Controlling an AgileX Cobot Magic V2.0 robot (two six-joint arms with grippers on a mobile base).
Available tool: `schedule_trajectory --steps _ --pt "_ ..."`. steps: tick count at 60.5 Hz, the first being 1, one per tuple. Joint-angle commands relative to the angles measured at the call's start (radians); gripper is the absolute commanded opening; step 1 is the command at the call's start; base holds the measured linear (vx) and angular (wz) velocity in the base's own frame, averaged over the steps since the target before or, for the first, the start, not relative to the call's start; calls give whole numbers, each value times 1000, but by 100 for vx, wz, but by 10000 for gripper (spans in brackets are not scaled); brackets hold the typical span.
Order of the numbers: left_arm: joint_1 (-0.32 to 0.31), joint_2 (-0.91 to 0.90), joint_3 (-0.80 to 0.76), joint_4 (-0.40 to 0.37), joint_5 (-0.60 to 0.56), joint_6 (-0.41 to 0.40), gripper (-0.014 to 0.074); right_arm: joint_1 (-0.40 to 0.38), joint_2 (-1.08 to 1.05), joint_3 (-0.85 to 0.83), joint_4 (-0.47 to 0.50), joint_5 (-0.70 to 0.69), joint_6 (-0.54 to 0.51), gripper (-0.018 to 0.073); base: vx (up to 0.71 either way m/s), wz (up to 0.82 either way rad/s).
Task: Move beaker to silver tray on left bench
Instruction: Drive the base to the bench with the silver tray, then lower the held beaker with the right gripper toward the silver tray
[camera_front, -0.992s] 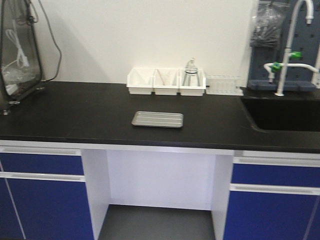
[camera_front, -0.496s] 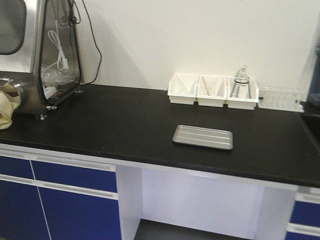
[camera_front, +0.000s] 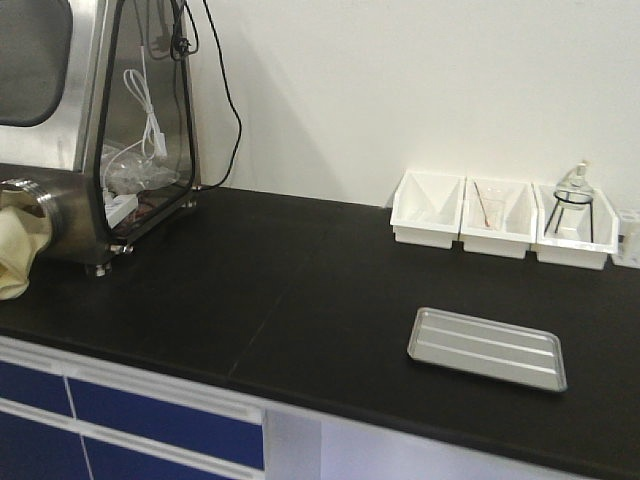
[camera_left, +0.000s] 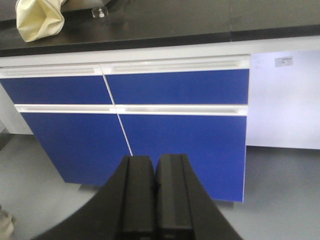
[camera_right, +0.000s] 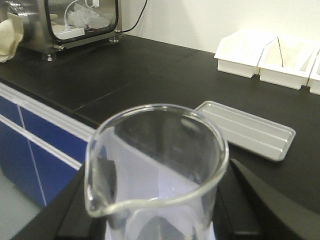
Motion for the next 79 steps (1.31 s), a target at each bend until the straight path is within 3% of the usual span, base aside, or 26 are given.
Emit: schedule_trajectory --steps 1,79 --pt "0 -8 20 -3 -83 -2 1 -2 4 -34 -21 -65 -12 -11 44 2" --pt "0 -8 20 -3 -83 -2 1 -2 4 -34 -21 -65 -12 -11 30 -29"
